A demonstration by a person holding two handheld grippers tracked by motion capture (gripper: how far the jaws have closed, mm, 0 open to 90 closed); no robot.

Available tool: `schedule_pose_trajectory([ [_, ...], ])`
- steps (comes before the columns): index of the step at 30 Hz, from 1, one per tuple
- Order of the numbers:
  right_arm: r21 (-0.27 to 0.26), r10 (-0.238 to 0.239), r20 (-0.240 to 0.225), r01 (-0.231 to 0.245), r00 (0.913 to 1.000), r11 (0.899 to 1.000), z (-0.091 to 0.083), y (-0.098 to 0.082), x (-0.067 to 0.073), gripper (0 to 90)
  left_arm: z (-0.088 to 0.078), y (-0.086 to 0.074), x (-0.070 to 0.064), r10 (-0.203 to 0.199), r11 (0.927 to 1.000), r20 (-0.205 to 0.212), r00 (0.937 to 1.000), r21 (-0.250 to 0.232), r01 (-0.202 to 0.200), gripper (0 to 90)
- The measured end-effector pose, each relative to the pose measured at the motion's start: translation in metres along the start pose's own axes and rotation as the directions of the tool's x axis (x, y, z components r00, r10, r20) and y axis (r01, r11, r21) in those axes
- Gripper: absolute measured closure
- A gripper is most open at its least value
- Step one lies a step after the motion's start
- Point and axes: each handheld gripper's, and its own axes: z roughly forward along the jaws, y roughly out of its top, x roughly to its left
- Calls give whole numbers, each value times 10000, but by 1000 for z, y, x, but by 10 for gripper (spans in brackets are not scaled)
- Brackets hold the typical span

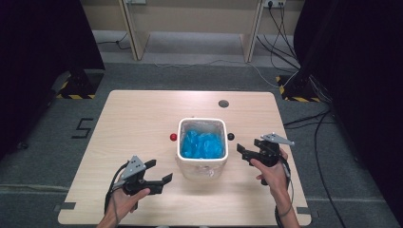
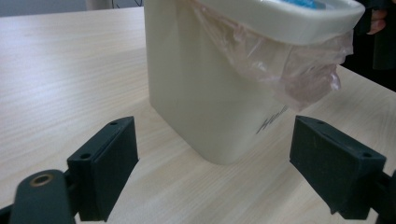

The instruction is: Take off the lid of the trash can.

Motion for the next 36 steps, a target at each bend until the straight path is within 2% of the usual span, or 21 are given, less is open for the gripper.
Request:
schedule_pose_trajectory([
  [4,-23,39,79,-39,10000,10000,2,8,-3,188,4,6,0,0,10000,-47,10000,-35,0,146],
  [8,-34,-23,76,24,10000,10000,4,15,-4,188,6,12,-3,-10,9999,102,9999,-112,11,146],
  [10,-125,-33,100,34,9999,9999,3,20,-3,189,6,16,-5,102,9998,70,9999,-148,-101,146],
  [14,-292,-155,264,162,9995,9994,0,36,-3,190,7,26,-7,101,9994,134,9999,-325,-97,146],
  [20,-531,-151,219,163,9996,9985,-1,54,-1,198,12,36,-12,303,9989,233,9993,-353,-294,146],
  [23,-660,-388,151,397,9991,9970,-1,68,5,213,14,38,-16,460,9986,320,9984,-282,-451,146],
  [25,-689,-493,-21,491,9988,9964,0,73,9,227,18,38,-16,529,9984,116,9985,-228,-526,146],
  [27,-702,-556,-119,547,9984,9960,0,76,12,238,19,39,-17,528,9983,43,9986,-260,-527,146],
  [28,-679,-752,-249,733,9969,9950,2,80,18,262,20,39,-18,593,9979,57,9982,-267,-591,146],
  [29,-679,-752,-249,733,9969,9950,2,80,18,262,22,40,-21,719,9971,101,9974,-263,-717,146],
  [30,-570,-938,-352,917,9950,9942,5,84,24,289,23,41,-23,886,9958,71,9960,-245,-884,146],
  [31,-570,-938,-352,917,9950,9942,5,84,24,289,25,41,-24,1014,9946,-25,9948,-222,-1014,146],
  [36,-23,-1666,-457,1667,9850,9860,16,89,38,367,32,42,-28,1217,9925,-81,9925,-123,-1218,148],
])
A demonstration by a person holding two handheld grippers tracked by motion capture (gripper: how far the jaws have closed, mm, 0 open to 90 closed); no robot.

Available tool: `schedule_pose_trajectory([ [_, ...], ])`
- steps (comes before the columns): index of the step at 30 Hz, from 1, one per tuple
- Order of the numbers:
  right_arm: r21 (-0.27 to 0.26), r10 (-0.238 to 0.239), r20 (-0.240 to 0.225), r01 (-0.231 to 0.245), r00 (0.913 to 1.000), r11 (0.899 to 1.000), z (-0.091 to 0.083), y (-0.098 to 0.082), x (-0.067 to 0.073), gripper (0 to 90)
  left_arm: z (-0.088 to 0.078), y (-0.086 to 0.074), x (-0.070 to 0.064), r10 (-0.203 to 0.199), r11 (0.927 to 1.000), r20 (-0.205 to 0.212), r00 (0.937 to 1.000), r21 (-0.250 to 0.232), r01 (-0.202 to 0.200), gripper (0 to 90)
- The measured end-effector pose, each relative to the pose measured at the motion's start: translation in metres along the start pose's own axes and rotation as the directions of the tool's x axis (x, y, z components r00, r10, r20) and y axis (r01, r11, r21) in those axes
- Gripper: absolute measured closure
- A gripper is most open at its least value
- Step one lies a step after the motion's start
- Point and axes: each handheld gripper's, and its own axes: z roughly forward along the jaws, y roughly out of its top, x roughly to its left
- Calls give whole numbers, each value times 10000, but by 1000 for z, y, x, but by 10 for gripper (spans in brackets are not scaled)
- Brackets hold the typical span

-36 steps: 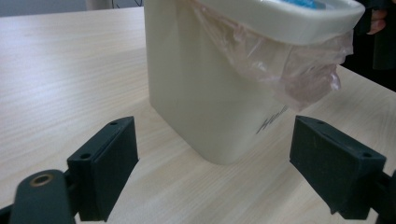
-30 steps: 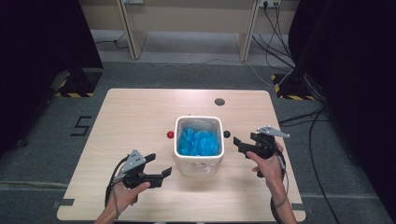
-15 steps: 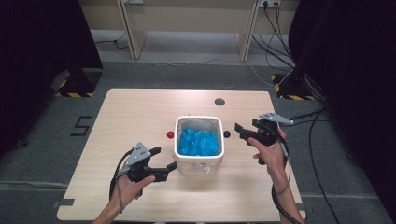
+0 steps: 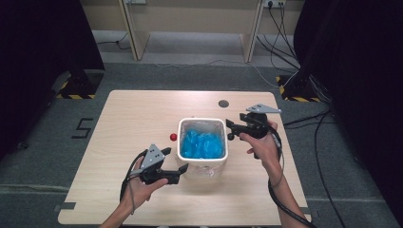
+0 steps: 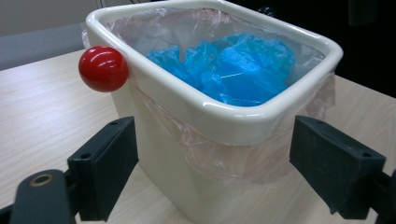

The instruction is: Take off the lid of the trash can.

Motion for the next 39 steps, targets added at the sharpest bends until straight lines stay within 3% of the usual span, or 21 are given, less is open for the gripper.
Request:
schedule_pose_trajectory([
  [2,431,-151,-35,152,9999,9990,10,1,3,409,2,0,0,131,9999,-73,9999,59,-130,152],
  [8,982,-317,-190,334,9993,9946,22,3,8,458,7,0,-2,450,9989,-94,9989,152,-449,151],
  [15,1885,-399,-324,453,9987,9810,40,3,14,537,12,0,-6,942,9952,-179,9954,284,-937,183],
  [20,2218,-468,-450,556,9979,9735,46,2,18,619,13,1,-8,1261,9917,-298,9916,290,-1253,179],
  [26,2174,-530,-257,573,9983,9744,46,2,23,679,15,2,-9,1351,9904,-242,9905,326,-1343,191],
  [33,1861,-303,-84,313,9995,9820,41,7,26,683,12,4,-9,1317,9911,-299,9908,227,-1310,192],
  [39,1847,-394,45,379,9992,9821,37,11,28,688,9,7,-12,1439,9896,-451,9886,136,-1435,191],
])
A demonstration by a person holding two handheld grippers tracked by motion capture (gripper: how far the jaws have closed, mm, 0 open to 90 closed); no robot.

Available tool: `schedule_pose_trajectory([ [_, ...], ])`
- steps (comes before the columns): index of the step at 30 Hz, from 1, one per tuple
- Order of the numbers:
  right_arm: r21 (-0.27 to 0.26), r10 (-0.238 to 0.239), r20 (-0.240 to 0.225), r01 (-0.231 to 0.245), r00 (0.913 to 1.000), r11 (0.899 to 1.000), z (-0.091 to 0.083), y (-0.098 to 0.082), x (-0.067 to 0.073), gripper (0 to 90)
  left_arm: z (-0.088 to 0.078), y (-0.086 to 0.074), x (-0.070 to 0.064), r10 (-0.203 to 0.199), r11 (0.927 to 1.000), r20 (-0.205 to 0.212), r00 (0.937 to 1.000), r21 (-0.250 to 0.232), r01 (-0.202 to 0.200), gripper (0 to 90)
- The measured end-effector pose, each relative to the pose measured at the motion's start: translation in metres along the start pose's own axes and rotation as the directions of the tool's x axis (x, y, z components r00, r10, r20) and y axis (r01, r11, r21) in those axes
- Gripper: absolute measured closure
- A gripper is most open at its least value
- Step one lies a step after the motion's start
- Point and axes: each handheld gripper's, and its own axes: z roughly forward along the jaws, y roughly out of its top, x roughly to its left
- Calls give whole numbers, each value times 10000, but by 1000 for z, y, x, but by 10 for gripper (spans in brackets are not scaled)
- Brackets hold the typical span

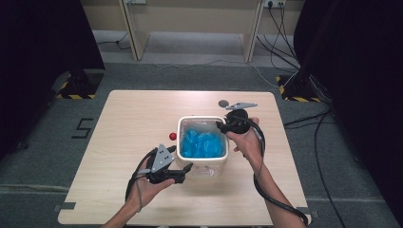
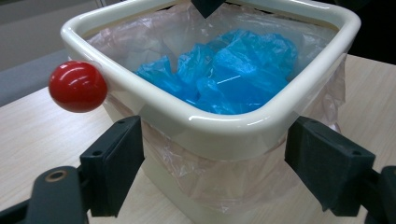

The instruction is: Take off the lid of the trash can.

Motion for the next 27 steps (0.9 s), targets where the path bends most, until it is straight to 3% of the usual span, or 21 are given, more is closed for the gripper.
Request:
schedule_pose_trajectory([
  [2,-49,98,23,-98,9999,9999,-2,2,0,687,-3,1,0,148,9999,-111,9998,-6,-148,191],
  [7,-248,301,50,-300,9995,9992,-6,5,-1,688,-4,2,0,-43,9999,-67,10000,-119,42,193],
  [15,-305,23,200,-17,9998,9995,-11,9,4,704,-4,6,-2,-186,9993,-8,9998,-319,186,195],
  [21,-386,144,224,-135,9996,9992,-14,11,3,706,-6,10,0,-217,9988,-52,9998,-450,215,199],
  [27,-519,201,128,-194,9997,9985,-19,11,0,735,-4,14,-3,-340,9979,175,9993,-540,349,199],
])
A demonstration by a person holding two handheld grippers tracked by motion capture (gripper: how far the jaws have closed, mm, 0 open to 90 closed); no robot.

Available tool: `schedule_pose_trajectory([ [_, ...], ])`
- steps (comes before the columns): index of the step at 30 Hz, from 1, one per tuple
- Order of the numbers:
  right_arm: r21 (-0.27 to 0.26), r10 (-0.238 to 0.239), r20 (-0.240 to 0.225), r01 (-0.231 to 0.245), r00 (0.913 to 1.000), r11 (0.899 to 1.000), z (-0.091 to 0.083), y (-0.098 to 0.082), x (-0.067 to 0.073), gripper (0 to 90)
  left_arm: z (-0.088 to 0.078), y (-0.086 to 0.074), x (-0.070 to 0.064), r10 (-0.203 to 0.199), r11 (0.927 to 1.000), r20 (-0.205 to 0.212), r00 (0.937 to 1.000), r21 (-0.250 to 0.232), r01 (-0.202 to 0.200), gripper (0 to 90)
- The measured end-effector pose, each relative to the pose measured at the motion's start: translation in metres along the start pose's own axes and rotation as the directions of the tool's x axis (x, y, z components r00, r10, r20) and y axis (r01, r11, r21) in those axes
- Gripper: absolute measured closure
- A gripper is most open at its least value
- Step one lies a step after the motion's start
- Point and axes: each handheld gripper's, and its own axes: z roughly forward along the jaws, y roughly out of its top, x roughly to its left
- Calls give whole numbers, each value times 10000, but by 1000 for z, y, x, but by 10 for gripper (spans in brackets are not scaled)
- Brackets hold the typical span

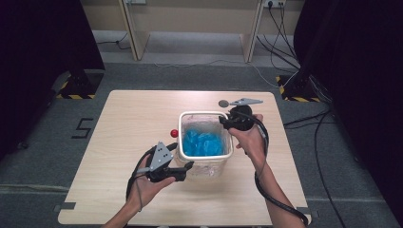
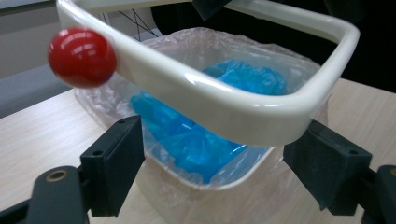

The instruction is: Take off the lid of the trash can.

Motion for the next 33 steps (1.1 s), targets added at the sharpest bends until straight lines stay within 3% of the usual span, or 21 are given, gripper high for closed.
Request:
schedule_pose_trajectory([
  [5,-141,319,-271,-323,9991,9994,-8,0,-8,771,1,4,-2,84,9999,0,10000,-54,-84,203],
  [6,-168,576,-464,-584,9973,9982,-12,-1,-13,776,1,4,-2,20,10000,25,10000,-91,-20,201],
  [13,-315,813,-453,-827,9957,9961,-20,-2,-23,775,2,2,-5,108,9999,151,9998,43,-108,194],
  [19,-245,971,-202,-976,9951,9949,-36,-7,-41,774,-8,-3,5,-83,10000,54,10000,-2,83,188],
  [25,-204,1189,227,-1184,9926,9928,-56,-18,-66,773,-19,-18,19,-453,9988,-132,9989,186,456,177],
  [29,-209,1560,457,-1552,9867,9877,-69,-31,-85,773,-21,-32,28,-814,9957,-227,9964,421,823,177],
  [33,-277,1914,791,-1898,9783,9814,-79,-45,-103,773,-23,-42,31,-839,9942,-263,9961,659,854,178],
])
